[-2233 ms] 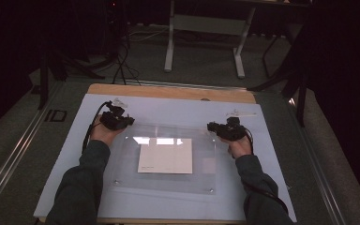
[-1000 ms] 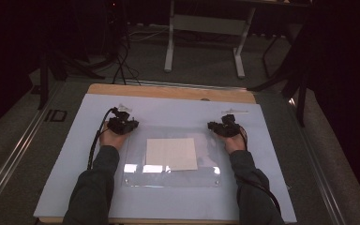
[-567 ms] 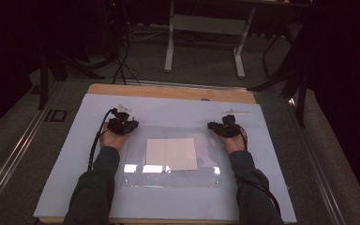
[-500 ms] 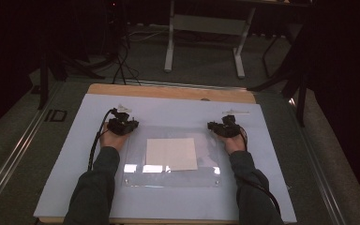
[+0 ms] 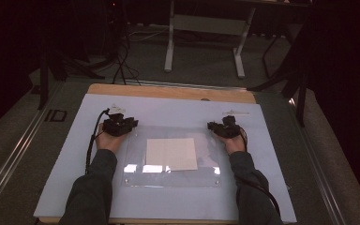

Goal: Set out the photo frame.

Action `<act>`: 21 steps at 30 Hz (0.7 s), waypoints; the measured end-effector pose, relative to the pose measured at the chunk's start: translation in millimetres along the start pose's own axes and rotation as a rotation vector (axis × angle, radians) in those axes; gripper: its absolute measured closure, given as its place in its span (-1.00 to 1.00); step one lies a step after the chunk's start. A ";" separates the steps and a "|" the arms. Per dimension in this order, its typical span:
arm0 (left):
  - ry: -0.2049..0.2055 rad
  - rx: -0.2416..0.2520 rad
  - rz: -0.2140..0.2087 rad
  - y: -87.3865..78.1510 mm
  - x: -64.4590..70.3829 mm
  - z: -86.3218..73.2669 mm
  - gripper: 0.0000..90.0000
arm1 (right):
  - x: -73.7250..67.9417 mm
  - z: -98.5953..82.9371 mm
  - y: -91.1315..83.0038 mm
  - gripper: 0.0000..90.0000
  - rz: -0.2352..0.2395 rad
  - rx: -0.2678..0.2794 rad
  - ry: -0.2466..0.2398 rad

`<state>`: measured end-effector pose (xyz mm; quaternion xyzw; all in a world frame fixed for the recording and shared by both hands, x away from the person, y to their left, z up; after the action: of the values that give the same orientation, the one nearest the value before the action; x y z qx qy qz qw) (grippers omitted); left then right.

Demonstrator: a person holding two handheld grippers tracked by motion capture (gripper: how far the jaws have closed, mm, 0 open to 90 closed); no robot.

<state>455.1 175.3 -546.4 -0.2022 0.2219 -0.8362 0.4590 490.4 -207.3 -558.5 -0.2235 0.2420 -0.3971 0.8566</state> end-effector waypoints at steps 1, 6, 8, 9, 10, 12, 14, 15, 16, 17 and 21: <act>0.001 0.009 -0.006 -0.8 0.2 0.2 0.49 | -0.3 0.1 0.0 0.79 -0.006 0.000 -0.005; -0.013 0.045 -0.029 -4.3 -0.3 -0.1 0.49 | -1.7 1.1 -2.4 0.74 -0.037 0.027 -0.046; -0.019 0.061 -0.033 -5.7 -0.6 -0.2 0.50 | -2.7 1.6 -5.3 0.73 -0.040 0.051 -0.052; -0.018 0.063 -0.028 -6.2 -1.0 -0.3 0.50 | -3.1 2.0 -7.0 0.73 -0.044 0.062 -0.054; -0.017 0.063 -0.023 -6.5 -1.6 -0.5 0.51 | -3.6 2.5 -8.6 0.74 -0.043 0.073 -0.057; -0.017 0.062 -0.012 -6.6 -2.6 -0.9 0.54 | -5.2 4.1 -12.1 0.75 -0.045 0.095 -0.066; -0.018 0.064 -0.010 -6.2 -2.6 -1.0 0.59 | -6.5 6.0 -15.6 0.77 -0.048 0.115 -0.075; -0.016 0.063 -0.011 -5.5 -2.3 -1.1 0.62 | -6.8 6.6 -16.5 0.77 -0.048 0.115 -0.085; -0.015 0.063 -0.012 -4.4 -1.5 -1.3 0.63 | -7.0 6.7 -16.7 0.78 -0.055 0.106 -0.091; -0.012 0.061 -0.011 -3.6 -1.2 -1.5 0.65 | -7.3 6.8 -16.8 0.81 -0.056 0.103 -0.098; -0.004 0.044 0.003 0.2 -0.5 -3.2 0.80 | -8.1 6.8 -16.3 0.85 -0.058 0.103 -0.104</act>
<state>453.7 176.2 -549.2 -0.1933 0.2028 -0.8399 0.4649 480.5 -209.1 -541.9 -0.2064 0.1697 -0.4214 0.8666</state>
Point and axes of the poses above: each handheld gripper's, and its own axes: y roughly forward along the jaws, z roughly out of its top, x roughly to its right, the point moved 5 cm from there along y, roughly forward along the jaws, and after that the axes turned 1 degree about z, right-handed, at the moved point
